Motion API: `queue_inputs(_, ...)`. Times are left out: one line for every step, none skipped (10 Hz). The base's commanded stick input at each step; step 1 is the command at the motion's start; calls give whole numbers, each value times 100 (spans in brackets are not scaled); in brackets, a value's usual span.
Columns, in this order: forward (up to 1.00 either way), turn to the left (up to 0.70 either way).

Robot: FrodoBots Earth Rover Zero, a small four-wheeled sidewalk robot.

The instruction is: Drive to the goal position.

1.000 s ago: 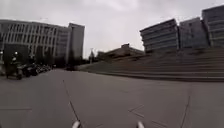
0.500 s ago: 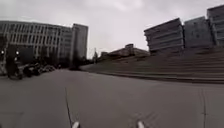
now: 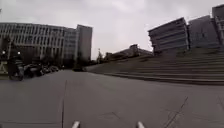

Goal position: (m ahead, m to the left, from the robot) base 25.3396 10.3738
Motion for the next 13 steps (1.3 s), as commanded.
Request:
queue_inputs(60,0)
queue_inputs(60,0)
queue_inputs(60,0)
queue_inputs(60,0)
queue_inputs(60,0)
queue_inputs(60,0)
queue_inputs(60,0)
queue_inputs(60,14)
queue_inputs(60,15)
queue_inputs(60,15)
queue_inputs(60,15)
queue_inputs(60,15)
queue_inputs(60,15)
